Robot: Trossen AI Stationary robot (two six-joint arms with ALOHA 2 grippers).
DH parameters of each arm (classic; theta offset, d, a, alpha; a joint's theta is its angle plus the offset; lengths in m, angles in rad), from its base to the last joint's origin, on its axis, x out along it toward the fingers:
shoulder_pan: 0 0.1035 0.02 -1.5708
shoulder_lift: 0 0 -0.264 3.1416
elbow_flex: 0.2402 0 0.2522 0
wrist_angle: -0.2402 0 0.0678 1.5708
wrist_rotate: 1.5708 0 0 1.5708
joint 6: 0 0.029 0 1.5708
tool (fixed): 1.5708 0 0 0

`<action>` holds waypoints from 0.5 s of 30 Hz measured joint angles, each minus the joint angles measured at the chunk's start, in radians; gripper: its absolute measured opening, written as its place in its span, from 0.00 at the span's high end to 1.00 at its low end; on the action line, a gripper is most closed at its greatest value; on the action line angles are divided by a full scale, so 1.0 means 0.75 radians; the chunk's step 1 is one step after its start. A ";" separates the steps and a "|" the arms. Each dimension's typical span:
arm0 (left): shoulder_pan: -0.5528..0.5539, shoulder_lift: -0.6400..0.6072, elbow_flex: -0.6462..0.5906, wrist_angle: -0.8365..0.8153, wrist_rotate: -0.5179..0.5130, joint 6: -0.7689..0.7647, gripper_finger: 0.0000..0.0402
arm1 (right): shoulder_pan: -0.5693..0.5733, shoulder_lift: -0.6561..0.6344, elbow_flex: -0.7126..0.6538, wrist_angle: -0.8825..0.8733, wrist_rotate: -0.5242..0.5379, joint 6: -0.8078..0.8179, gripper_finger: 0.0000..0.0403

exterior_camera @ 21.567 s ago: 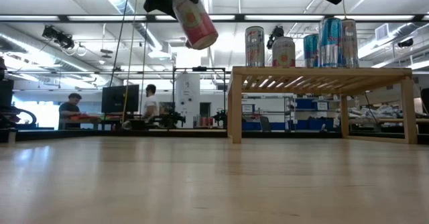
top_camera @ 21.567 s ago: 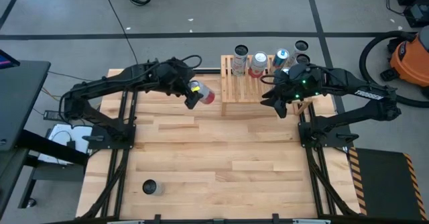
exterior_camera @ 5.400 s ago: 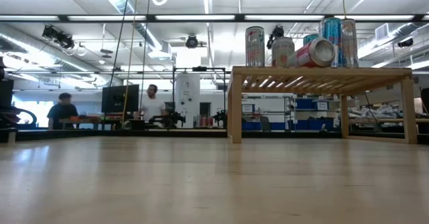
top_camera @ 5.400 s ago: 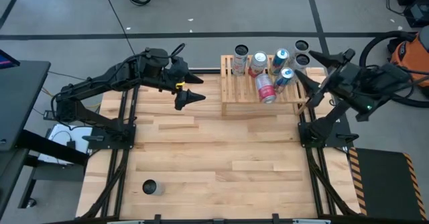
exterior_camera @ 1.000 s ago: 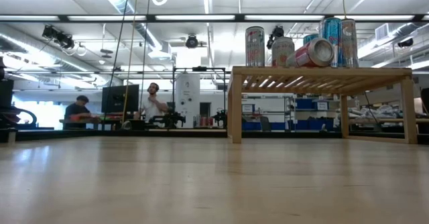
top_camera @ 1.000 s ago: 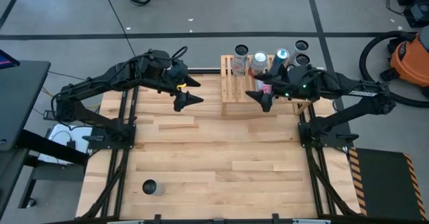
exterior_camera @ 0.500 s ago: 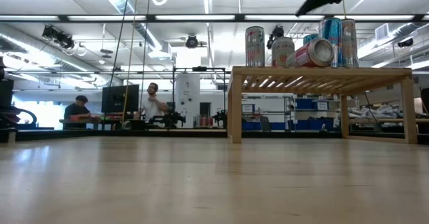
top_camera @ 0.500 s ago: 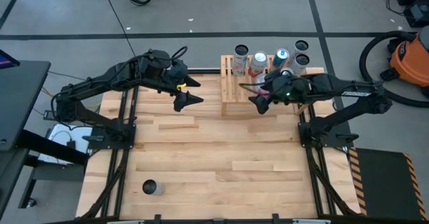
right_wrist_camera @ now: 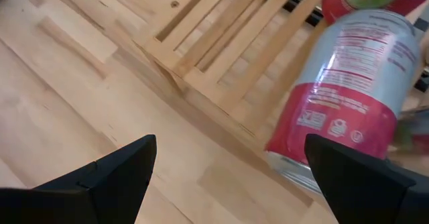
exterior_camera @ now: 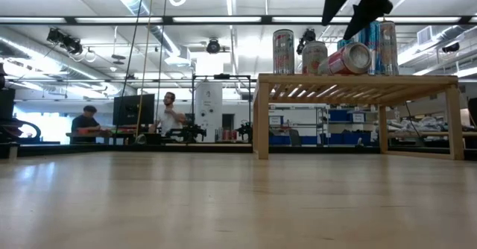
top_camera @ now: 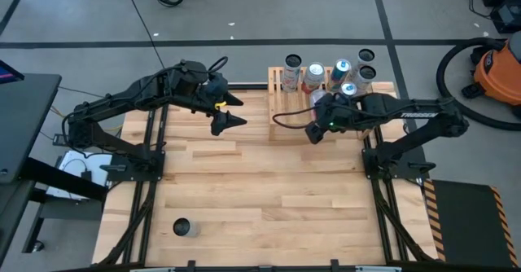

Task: Place canned beverage on shelf
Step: Put the pink-white soda can on the shelf aligned with the other pink-white soda can

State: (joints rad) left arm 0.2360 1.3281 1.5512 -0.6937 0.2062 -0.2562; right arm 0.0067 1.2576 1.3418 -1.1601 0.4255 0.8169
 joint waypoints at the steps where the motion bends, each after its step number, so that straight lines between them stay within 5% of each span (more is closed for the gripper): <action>1: 0.000 0.000 0.000 0.000 0.000 0.000 0.08 | 0.000 -0.004 0.000 -0.006 0.001 0.003 0.03; 15: 0.000 0.000 0.000 0.002 0.001 -0.004 0.08 | -0.008 -0.017 0.000 -0.162 0.051 0.084 0.03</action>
State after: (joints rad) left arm 0.2363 1.3281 1.5511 -0.6926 0.2066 -0.2591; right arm 0.0003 1.2446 1.3418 -1.2819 0.4641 0.8803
